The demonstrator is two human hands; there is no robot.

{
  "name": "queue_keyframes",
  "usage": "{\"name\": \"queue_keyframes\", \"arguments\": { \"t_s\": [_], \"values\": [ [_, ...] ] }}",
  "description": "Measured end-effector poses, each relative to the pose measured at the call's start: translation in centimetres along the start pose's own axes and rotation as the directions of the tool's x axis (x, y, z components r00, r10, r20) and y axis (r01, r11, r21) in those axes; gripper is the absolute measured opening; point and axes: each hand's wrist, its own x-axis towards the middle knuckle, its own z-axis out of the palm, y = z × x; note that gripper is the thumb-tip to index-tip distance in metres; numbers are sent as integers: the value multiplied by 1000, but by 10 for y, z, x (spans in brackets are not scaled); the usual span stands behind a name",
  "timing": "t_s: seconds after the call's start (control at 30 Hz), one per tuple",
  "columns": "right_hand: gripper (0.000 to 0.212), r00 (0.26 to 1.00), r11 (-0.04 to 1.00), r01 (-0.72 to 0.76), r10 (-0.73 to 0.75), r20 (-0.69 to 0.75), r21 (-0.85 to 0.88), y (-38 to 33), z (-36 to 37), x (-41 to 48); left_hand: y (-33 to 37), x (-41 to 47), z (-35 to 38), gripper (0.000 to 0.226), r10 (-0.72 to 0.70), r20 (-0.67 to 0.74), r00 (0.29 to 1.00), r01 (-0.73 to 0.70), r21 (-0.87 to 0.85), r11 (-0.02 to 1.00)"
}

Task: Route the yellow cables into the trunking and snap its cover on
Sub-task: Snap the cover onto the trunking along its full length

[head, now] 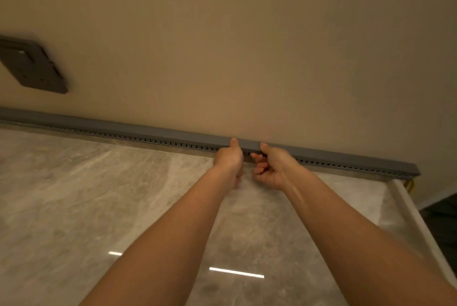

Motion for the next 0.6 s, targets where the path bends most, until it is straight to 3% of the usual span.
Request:
{"name": "queue_keyframes", "arguments": {
  "t_s": [0.07, 0.3, 0.43, 0.6],
  "values": [
    [31, 1000, 1000, 11, -11, 0, -29, 1, -1, -1, 0, -6, 21, 58, -29, 28, 999, 31, -65, 997],
    [23, 998, 999, -33, 31, 62, 33, -1, -9, -1, 0, -7, 39, 61, -37, -68, 997, 28, -132, 991],
    [30, 996, 999, 47, -48, 75, 12, 8, -17, 1, 0, -8, 41, 62, -30, -97, 995, 19, -111, 994],
    [30, 979, 999, 23, -27, 201, 22, 8, -45, -5, 2, -8, 46, 62, -63, -202, 977, 31, -157, 987]
  ]
}}
